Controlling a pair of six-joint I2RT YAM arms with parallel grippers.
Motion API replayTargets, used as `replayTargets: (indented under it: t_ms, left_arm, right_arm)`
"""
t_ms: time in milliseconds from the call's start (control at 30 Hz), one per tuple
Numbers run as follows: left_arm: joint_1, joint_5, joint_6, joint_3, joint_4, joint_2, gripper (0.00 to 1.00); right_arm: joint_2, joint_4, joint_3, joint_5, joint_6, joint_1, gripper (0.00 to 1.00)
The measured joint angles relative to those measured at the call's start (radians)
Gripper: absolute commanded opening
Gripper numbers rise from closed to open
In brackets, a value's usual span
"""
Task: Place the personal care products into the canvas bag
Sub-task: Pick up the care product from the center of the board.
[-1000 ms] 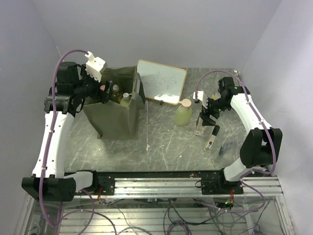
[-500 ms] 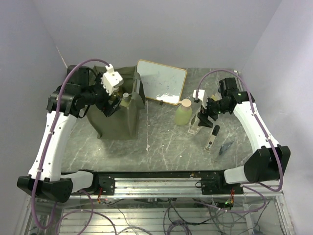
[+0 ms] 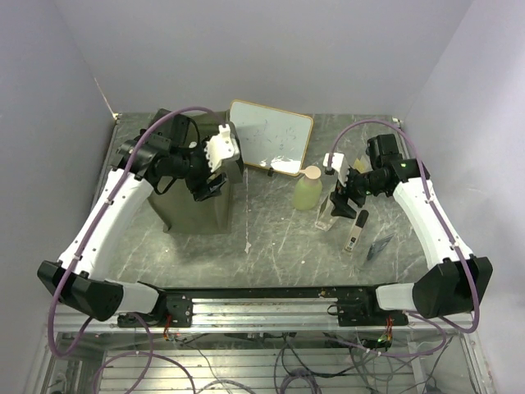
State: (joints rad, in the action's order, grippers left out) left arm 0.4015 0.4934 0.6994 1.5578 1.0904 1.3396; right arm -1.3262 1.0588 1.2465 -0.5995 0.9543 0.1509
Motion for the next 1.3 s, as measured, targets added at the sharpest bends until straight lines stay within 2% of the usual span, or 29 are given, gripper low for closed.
replayTargets:
  t_ms: [400,533,967,1300]
  left_arm:
    - [0.053,-0.003,-0.112,-0.125,-0.119,-0.115,0.18]
    - [0.056,-0.004,-0.156,-0.126,-0.129,-0.116,0.07]
    - [0.089,-0.003,-0.267,-0.127,-0.159,-0.116,0.07]
    - [0.104,-0.003,-0.323,-0.147,-0.189,-0.126,0.07]
  right_arm:
    - [0.006,0.008,0.001,0.013,-0.039,0.054,0.00]
    - [0.006,0.013,0.009,0.017,-0.054,0.075,0.00]
    - [0.001,0.059,0.116,0.004,-0.083,0.090,0.00]
    - [-0.001,0.074,0.132,-0.002,-0.093,0.103,0.00]
